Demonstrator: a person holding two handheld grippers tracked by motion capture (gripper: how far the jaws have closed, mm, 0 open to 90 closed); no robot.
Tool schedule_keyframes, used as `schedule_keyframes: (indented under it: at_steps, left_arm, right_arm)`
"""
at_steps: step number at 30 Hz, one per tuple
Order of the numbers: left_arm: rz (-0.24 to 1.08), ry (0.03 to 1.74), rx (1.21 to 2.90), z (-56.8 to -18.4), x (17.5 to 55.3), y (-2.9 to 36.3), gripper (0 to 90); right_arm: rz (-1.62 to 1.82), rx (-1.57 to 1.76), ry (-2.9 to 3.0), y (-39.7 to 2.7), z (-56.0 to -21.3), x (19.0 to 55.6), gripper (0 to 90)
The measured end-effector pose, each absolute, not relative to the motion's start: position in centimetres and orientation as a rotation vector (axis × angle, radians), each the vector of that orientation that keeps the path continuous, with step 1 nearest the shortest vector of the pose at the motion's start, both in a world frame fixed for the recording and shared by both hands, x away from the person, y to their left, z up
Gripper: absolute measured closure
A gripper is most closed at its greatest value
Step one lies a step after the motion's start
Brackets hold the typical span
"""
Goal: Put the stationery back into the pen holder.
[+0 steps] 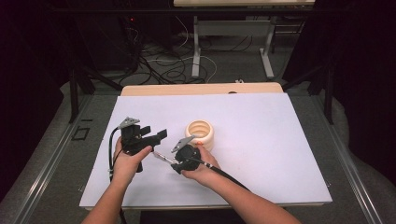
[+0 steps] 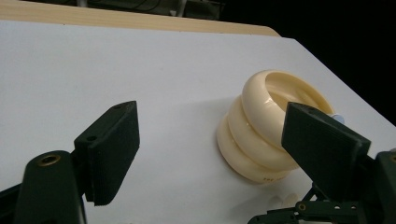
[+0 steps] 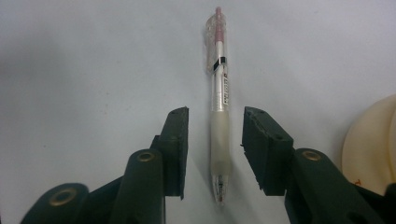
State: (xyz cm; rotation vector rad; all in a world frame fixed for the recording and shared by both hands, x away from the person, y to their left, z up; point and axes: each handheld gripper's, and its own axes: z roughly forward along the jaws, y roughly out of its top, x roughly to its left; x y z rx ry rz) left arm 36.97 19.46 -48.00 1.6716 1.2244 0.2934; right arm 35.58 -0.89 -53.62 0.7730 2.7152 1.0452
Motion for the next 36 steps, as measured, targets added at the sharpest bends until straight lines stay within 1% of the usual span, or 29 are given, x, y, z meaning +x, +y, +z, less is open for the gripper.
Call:
schedule_keyframes:
  at_steps: [13,25,27,36]
  left_arm:
    - [0.294,1.236,1.680,-48.2,37.1,19.7,19.5]
    - [0.291,1.245,1.677,-48.3,37.2,19.8,19.5]
    - [0.291,1.247,1.679,-48.3,37.2,19.8,19.5]
    - [0.291,1.248,1.678,-48.3,37.2,19.8,19.5]
  right_arm:
    - [1.010,0.797,2.723,-0.4,-54.3,36.4,67.5]
    - [1.011,0.849,2.730,0.1,-54.7,36.5,70.0]
    - [1.008,0.805,2.735,0.2,-54.8,36.7,70.5]
    - [0.991,0.807,2.750,0.5,-54.9,36.8,75.1]
